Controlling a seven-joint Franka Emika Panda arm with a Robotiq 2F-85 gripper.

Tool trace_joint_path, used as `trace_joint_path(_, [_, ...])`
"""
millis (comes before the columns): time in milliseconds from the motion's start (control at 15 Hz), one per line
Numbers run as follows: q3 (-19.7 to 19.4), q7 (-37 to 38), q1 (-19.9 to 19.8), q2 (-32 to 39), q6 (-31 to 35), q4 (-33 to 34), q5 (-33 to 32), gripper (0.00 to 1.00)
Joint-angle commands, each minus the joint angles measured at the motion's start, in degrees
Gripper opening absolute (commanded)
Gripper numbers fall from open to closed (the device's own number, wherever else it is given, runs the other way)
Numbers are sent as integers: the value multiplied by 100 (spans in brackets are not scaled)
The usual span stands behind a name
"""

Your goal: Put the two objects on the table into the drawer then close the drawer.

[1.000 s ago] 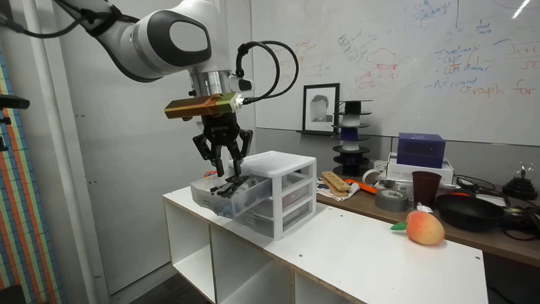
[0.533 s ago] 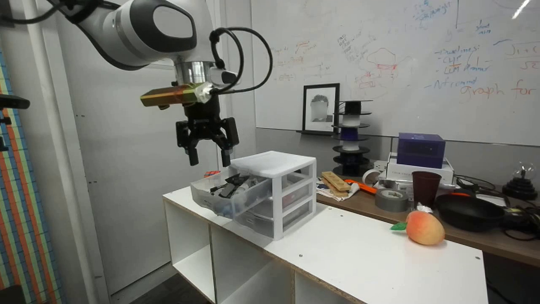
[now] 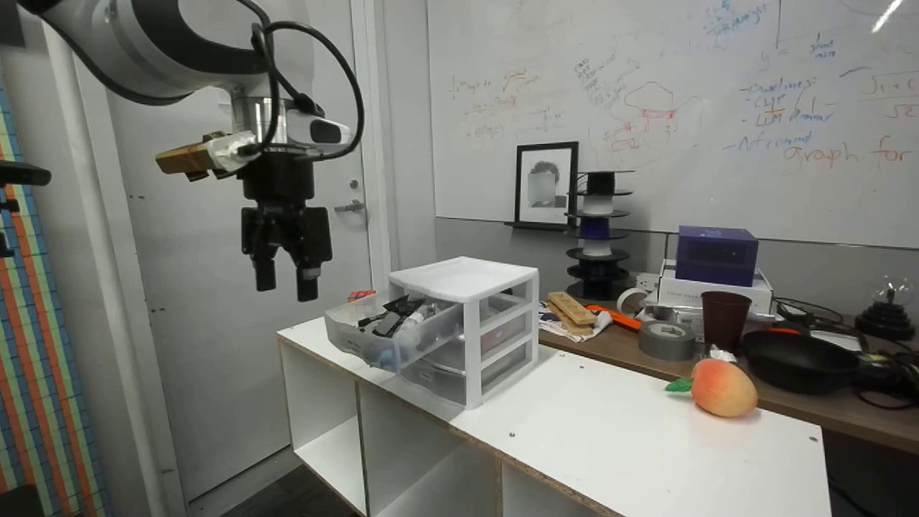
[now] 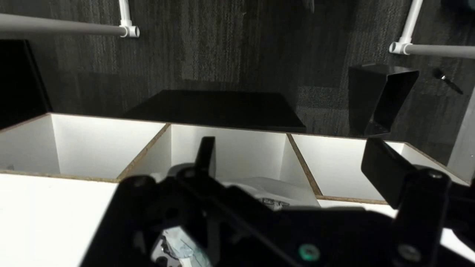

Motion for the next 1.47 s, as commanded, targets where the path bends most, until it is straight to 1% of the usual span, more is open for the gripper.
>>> trace_joint_path(0, [-78, 202, -201, 127, 67, -74, -117, 100])
trace_joint_path(133, [-172, 60, -282, 451, 49, 85, -110, 100])
trace_joint_path(267, [-274, -156, -312, 589, -16, 46, 1, 100])
trace_joint_path(400, [-335, -269, -341, 791, -33, 57, -23, 100])
trace_joint_path(467, [-329, -291, -325, 1010, -24, 218, -20, 100])
trace_joint_path(533, [-310, -304, -310, 1156, 10, 322, -45, 75])
trace_joint_path(600, [-280, -294, -293, 1253, 122, 388, -135, 75])
trace_joint_path(733, [-216, -217, -253, 1398, 337, 555, -299, 58])
trace_joint_path(800, [-189, -174, -234, 1430, 511, 581, -428, 49])
trace_joint_path(1067, [-162, 67, -193, 1720, 1046, 936, -745, 19])
trace_joint_path(1200, [-186, 177, -198, 1881, 1175, 1112, -884, 5])
trace_joint_path(1267, [-206, 236, -206, 1900, 1320, 1072, -967, 1])
trace_joint_path(1400, [-244, 377, -208, 2047, 1626, 1128, -1126, 0])
